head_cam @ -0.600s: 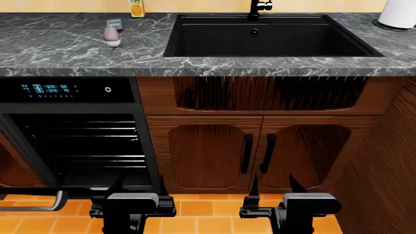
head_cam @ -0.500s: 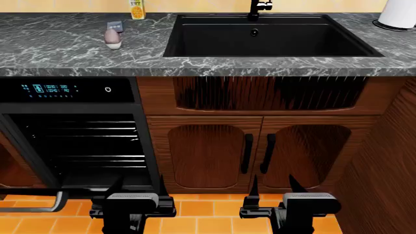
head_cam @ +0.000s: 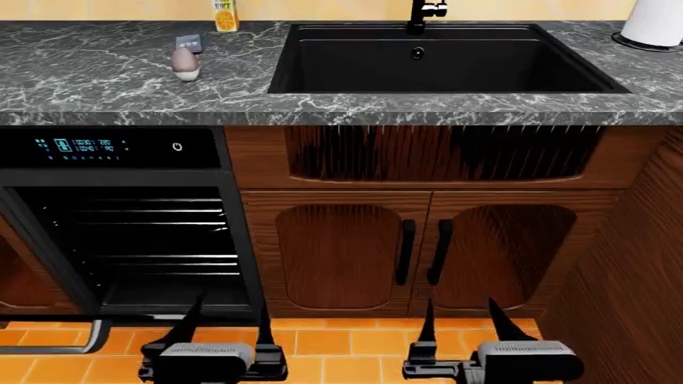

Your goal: Close the dishwasher door

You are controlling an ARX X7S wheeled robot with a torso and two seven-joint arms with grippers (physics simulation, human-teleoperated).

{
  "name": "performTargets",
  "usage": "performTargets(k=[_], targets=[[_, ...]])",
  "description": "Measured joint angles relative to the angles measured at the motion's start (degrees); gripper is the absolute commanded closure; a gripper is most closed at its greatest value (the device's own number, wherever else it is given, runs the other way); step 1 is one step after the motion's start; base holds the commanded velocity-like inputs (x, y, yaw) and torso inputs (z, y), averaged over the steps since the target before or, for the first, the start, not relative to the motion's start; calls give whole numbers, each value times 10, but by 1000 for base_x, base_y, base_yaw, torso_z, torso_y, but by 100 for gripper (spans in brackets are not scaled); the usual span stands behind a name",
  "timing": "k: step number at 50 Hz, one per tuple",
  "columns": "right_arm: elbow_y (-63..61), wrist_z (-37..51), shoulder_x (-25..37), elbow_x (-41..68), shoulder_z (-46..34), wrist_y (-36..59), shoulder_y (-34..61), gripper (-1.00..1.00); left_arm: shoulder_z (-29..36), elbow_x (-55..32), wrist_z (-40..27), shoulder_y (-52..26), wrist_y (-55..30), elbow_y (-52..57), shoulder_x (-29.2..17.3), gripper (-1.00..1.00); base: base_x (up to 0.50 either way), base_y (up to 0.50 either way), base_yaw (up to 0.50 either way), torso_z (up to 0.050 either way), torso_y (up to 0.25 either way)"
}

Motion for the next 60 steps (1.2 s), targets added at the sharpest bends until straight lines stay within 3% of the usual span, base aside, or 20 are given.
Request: performTargets(k=[26, 60], targets=[[5, 53, 26, -40, -8, -206, -157, -100, -1, -10, -26, 160, 186, 2, -17, -100, 0, 0, 0, 0, 0], [34, 87, 43, -45, -21, -263, -184, -100, 22, -25, -40, 185, 247, -32, -38, -100, 0, 0, 0, -5, 0]])
